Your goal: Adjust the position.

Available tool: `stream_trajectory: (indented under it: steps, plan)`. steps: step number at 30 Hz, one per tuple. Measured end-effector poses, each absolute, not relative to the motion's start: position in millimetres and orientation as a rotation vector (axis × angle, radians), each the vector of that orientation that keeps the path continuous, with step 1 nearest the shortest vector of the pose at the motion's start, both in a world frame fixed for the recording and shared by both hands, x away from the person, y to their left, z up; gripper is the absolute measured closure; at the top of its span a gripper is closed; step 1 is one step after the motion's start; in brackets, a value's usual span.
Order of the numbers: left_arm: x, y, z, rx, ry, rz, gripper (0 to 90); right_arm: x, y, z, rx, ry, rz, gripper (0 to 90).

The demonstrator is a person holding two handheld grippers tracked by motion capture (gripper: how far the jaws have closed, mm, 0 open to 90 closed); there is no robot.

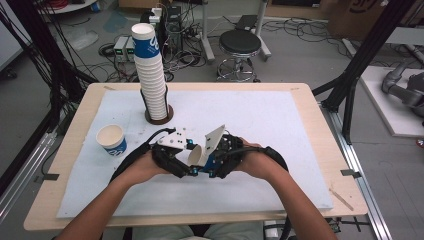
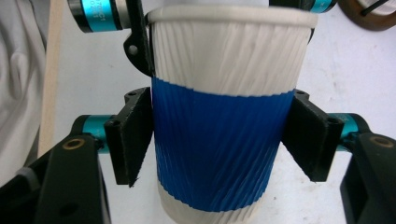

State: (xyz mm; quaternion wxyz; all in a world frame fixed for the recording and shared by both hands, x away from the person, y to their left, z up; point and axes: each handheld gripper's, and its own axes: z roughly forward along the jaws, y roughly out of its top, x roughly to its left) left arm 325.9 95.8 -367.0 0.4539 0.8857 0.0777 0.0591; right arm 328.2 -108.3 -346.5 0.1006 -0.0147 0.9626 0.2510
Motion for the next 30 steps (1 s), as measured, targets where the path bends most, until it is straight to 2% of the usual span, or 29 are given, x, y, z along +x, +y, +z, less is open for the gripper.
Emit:
stream_trajectory:
  steps: [5,10,15,24,30]
  plan:
    - [326,94,-368,2.193,0.194,0.146,29.9,328,-108,-348,-0.029,2.853,0.732,31.4]
    - [325,92,-370,2.167,0.209,0.156,25.3,327,-109,-350,-0.015,2.848,0.724,31.3]
    - [327,103,-373,2.036,0.269,0.14,18.6,329,-118,-354,0.033,2.846,0.759,31.2]
    - [325,137,-376,1.757,0.406,0.185,18.0,336,-155,-364,0.228,2.767,1.018,30.7]
    - [324,156,-386,1.677,0.469,0.23,17.9,338,-183,-374,0.367,2.657,1.235,30.4]
